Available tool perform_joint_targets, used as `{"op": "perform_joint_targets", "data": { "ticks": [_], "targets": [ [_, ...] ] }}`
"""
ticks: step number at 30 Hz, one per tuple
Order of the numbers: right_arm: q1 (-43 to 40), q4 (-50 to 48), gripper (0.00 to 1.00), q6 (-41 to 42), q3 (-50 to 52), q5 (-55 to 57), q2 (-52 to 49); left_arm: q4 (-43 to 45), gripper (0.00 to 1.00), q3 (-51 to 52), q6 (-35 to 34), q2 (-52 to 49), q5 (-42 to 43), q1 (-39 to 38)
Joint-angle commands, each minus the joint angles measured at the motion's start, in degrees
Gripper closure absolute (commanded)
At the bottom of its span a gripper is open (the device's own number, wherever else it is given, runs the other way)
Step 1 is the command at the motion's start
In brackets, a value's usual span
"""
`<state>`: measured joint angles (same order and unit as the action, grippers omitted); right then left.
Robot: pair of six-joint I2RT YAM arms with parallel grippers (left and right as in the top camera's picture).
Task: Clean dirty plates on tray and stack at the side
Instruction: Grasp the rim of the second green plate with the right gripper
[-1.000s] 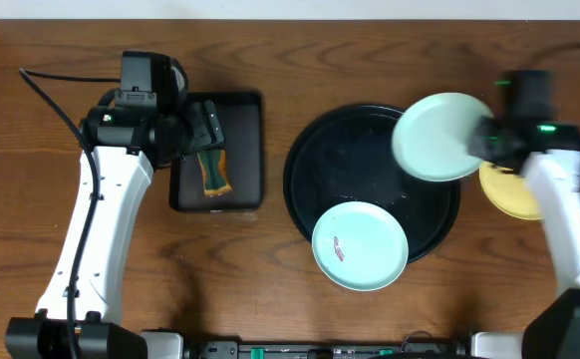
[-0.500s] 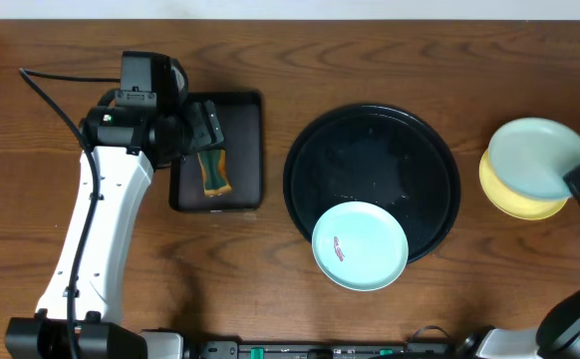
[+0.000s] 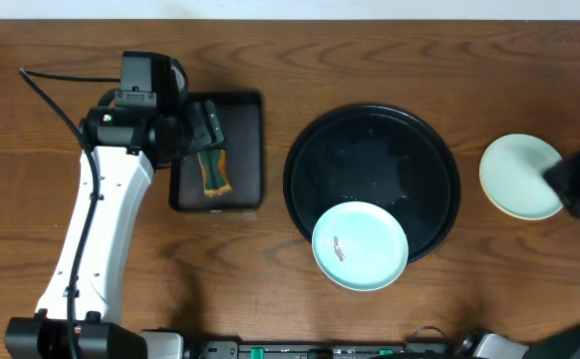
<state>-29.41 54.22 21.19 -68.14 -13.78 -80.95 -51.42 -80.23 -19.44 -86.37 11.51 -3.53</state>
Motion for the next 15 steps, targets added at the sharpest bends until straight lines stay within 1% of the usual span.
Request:
{"op": "perform_joint_targets", "data": {
  "ticks": [1,5,9,12,15],
  "targets": [
    [8.8,3.7,0.55,-5.7,-0.1,-5.2,3.6,-0.2,0.15,-0.7,0.5,-0.1,0.0,0.0],
    [21.9,7.9,0.53,-9.9,0.8,-3.4,3.3,-0.2,0.15,-0.7,0.5,-0.1,0.0,0.0],
    [33.0,8.8,0.50,-10.1,4.8,3.1,1.7,-0.2,0.15,-0.7,0.5,-0.1,0.0,0.0],
    [38.6,6.6,0.46,-8.0,9.9,7.4,0.4,-0.2,0.15,-0.7,0.5,-0.1,0.0,0.0],
    [41.8,3.1,0.46,-5.9,14.8,8.1,-1.5,-0.2,0.15,-0.7,0.5,-0.1,0.0,0.0]
  ]
}}
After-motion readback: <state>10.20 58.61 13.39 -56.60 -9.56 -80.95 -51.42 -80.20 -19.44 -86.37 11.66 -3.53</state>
